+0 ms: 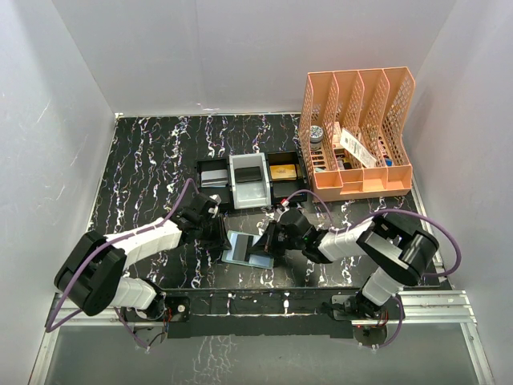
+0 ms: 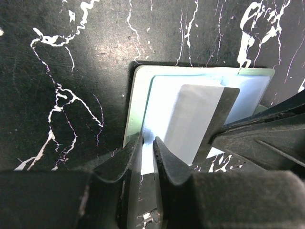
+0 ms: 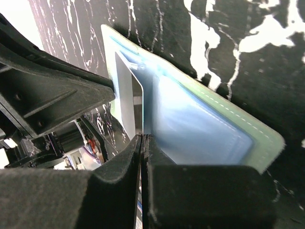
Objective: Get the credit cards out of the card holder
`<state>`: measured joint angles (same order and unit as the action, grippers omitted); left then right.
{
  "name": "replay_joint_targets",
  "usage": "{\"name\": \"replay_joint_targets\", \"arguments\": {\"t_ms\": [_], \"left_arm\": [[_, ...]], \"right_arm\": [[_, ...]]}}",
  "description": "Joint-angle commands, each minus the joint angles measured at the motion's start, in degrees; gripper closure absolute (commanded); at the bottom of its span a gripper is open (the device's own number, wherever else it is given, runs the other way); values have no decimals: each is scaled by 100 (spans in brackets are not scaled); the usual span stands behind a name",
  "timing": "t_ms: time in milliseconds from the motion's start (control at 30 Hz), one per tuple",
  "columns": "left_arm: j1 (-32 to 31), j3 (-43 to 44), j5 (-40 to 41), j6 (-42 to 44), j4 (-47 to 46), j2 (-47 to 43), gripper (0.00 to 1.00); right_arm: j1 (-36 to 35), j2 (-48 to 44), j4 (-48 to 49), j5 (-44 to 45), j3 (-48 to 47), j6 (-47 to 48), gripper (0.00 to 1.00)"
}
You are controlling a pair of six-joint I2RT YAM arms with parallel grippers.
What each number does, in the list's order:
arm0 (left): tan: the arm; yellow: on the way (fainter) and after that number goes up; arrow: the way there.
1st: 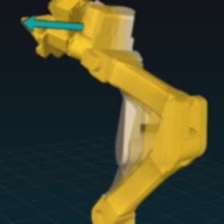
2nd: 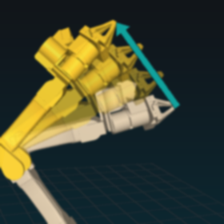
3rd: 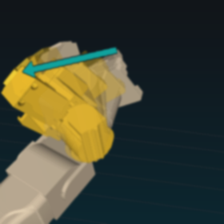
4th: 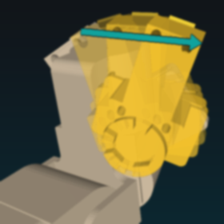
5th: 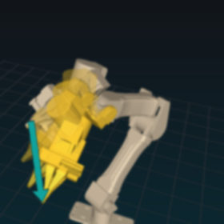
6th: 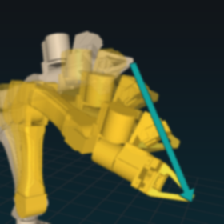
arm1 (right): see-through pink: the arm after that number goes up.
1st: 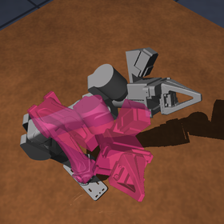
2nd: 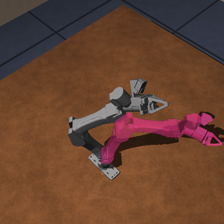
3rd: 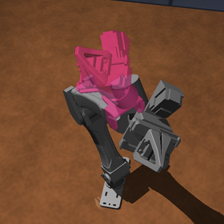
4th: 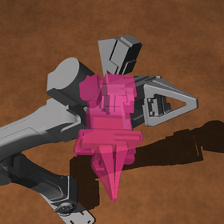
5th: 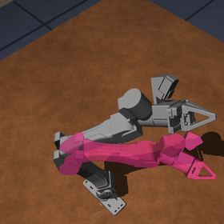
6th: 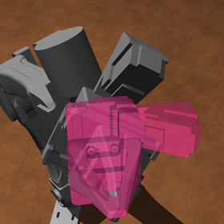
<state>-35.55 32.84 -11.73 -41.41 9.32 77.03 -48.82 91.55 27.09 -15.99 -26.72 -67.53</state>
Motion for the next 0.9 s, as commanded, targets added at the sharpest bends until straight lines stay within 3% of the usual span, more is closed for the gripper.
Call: {"name": "replay_joint_targets", "arguments": {"t_ms": [0, 200, 400, 533, 667, 867], "left_arm": [[-40, -154, 160, 2, 222, -83, 86], [-47, -59, 210, -52, 353, -225, 86], [-329, 479, 280, -142, 480, -820, 70], [-451, 626, 125, -73, 334, -798, 64], [-584, 366, -377, -103, -349, -486, 64], [-655, 106, -173, -128, -451, 26, 71]], "right_arm": [[96, -243, 32, -121, 233, 186, 100], [178, -446, -29, -104, 338, 213, 100], [204, -392, -100, -54, 261, 252, 100], [219, -287, -142, -86, 181, 291, 100], [223, -246, -133, -146, 152, 301, 100], [224, -310, 6, -189, 213, 260, 100]]}}
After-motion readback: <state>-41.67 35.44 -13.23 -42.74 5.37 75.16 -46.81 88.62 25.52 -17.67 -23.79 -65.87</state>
